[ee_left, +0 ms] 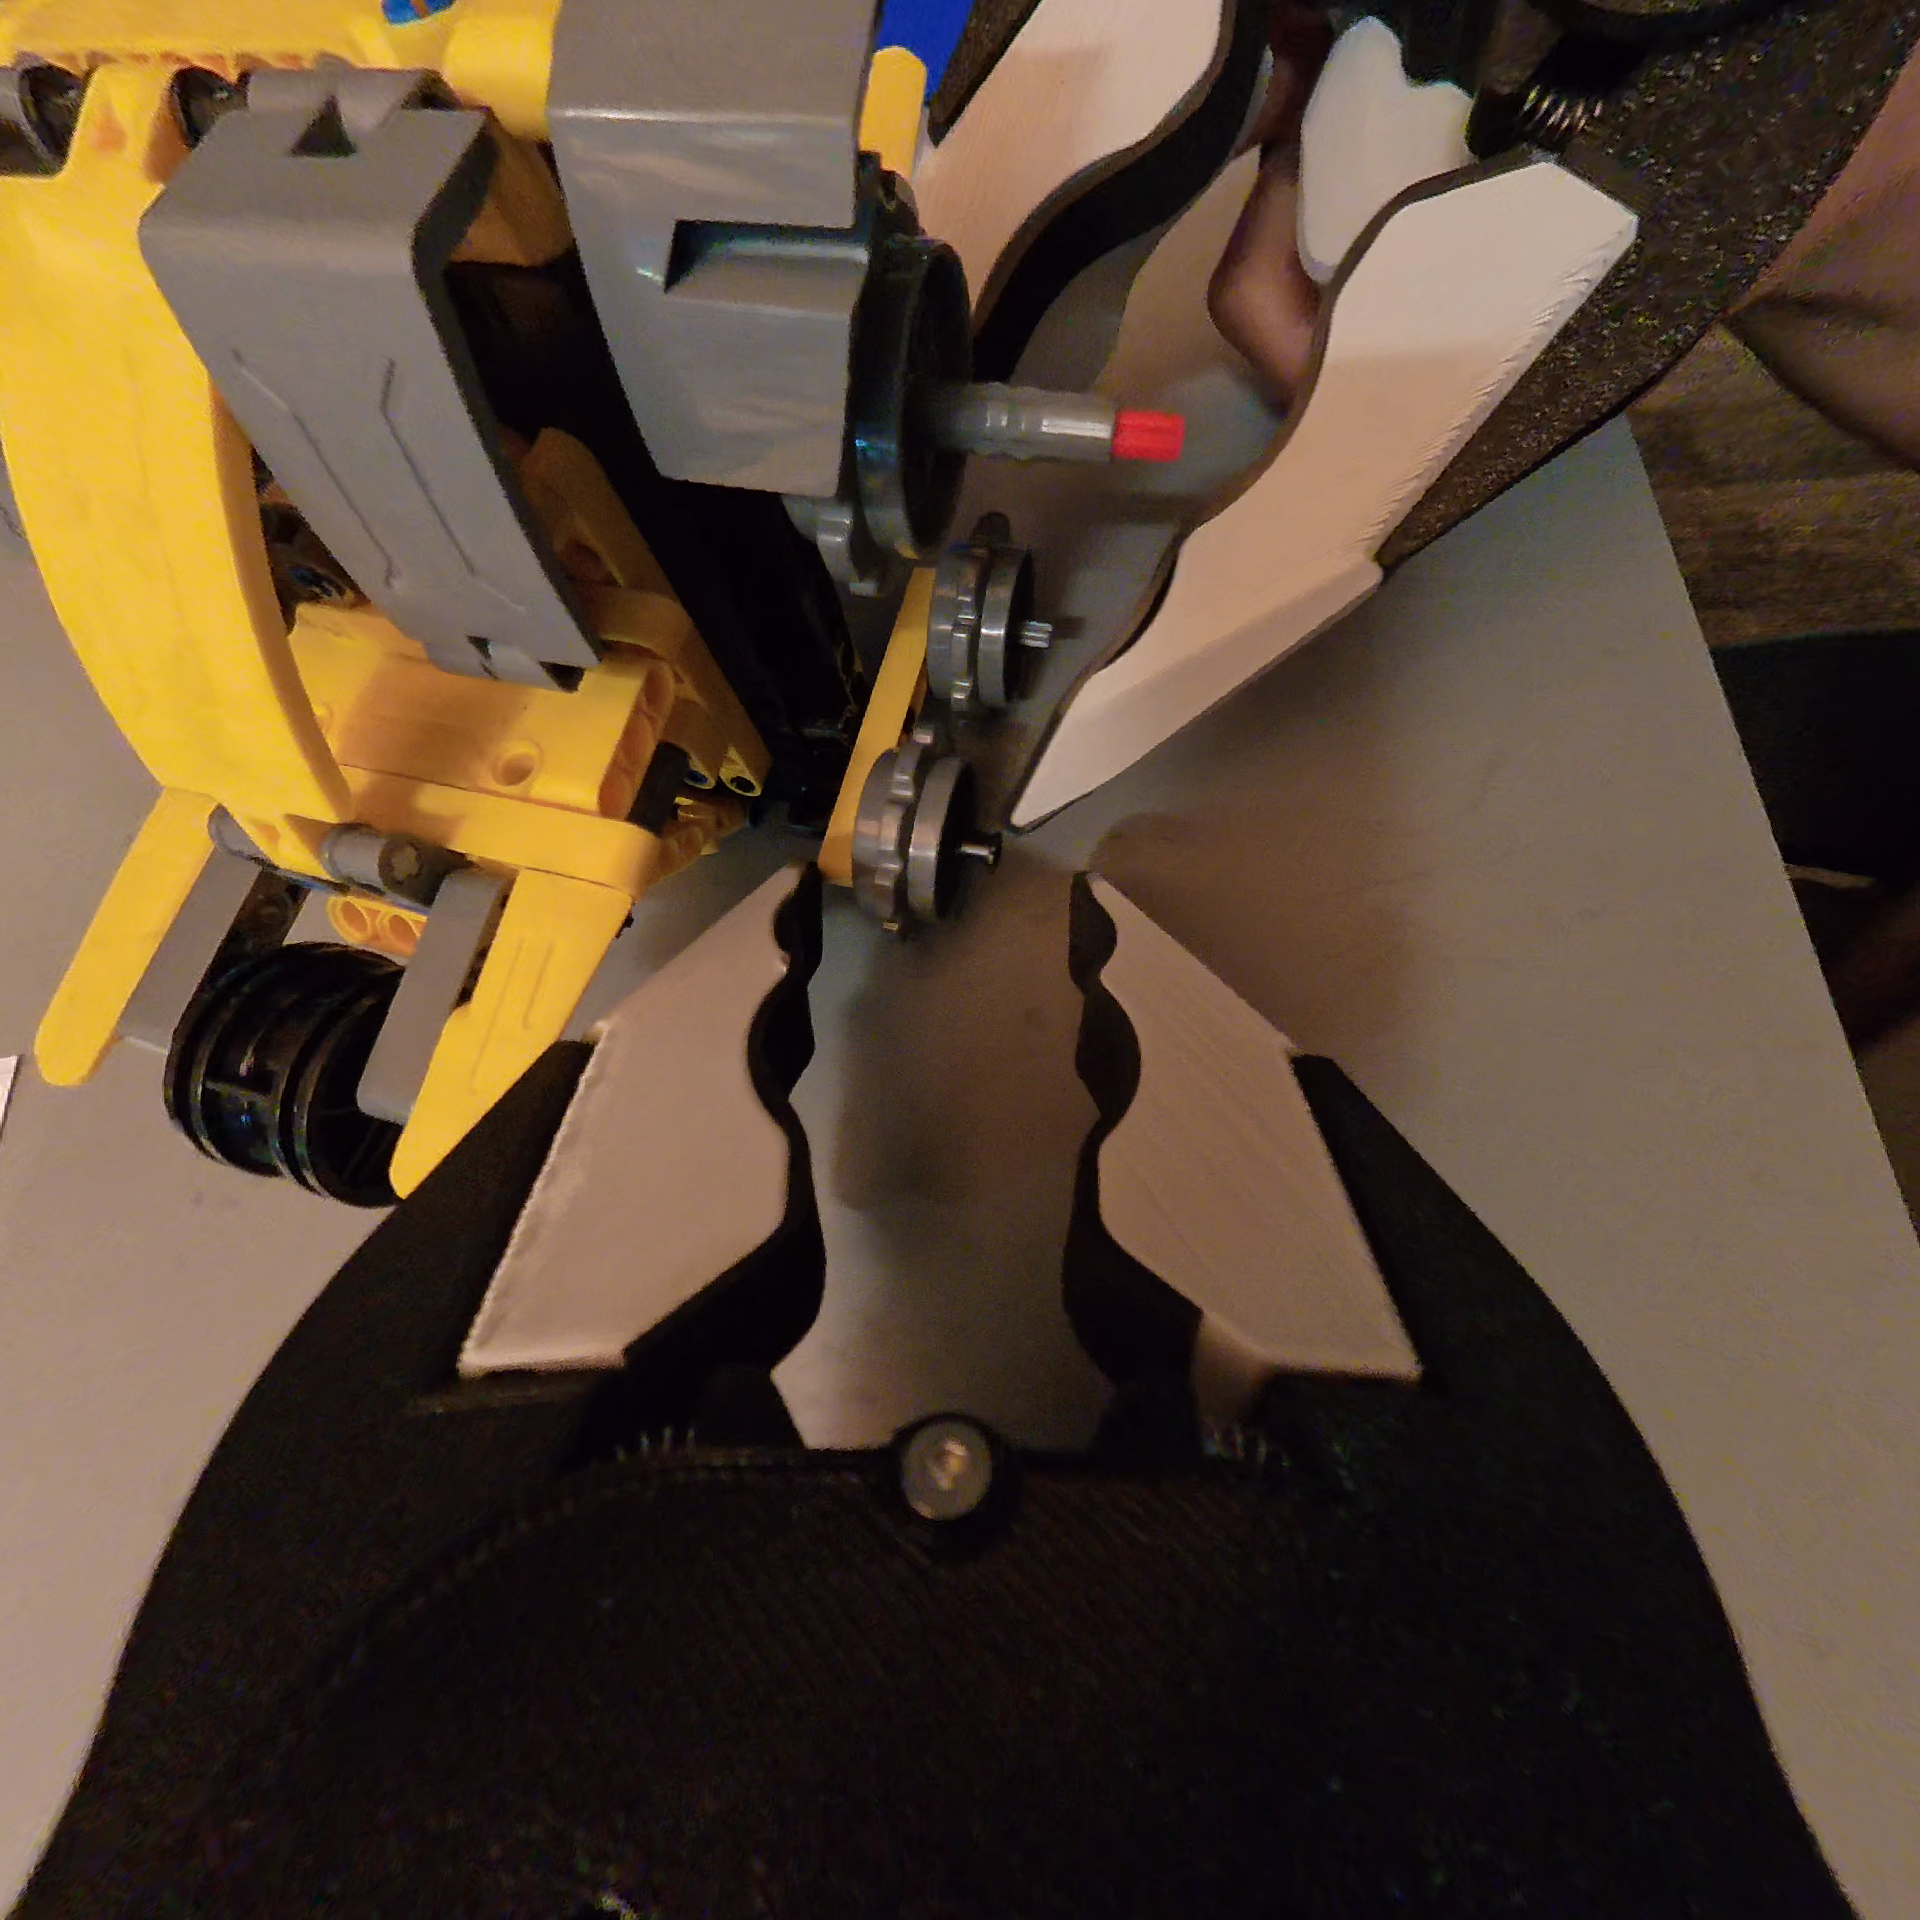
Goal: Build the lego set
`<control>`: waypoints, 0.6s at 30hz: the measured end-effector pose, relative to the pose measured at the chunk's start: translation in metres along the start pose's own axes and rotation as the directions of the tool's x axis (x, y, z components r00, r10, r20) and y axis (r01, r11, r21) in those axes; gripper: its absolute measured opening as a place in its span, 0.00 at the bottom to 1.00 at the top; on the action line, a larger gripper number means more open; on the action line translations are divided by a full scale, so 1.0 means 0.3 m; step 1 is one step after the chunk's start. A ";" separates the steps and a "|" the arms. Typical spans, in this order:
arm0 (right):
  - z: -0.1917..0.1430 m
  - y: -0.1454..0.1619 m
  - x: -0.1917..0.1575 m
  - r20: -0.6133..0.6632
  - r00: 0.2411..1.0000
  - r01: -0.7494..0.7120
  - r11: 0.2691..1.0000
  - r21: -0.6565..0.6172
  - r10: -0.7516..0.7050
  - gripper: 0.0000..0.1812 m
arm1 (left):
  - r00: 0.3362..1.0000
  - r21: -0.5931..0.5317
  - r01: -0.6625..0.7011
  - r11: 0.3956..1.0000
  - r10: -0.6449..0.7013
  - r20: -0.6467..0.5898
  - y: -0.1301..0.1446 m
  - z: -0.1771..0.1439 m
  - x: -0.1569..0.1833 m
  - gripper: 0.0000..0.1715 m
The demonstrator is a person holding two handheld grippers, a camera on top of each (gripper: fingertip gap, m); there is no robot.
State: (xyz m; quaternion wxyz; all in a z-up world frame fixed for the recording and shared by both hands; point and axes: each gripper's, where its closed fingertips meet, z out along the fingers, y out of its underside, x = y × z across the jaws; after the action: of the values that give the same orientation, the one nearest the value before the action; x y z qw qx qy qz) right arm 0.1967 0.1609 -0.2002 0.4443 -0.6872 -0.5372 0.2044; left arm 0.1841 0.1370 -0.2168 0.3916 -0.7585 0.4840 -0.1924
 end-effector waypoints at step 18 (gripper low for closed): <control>0.018 0.023 -0.001 -0.007 0.999 0.043 0.998 -0.052 -0.043 0.33 | 1.000 0.001 -0.001 1.000 0.001 0.025 0.004 -0.002 -0.026 0.16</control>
State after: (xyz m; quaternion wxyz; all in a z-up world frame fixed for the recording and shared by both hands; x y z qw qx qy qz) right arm 0.1964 0.1626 -0.2088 0.4328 -0.6875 -0.5553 0.1782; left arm 0.1795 0.1433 -0.2166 0.3983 -0.7604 0.4793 -0.1828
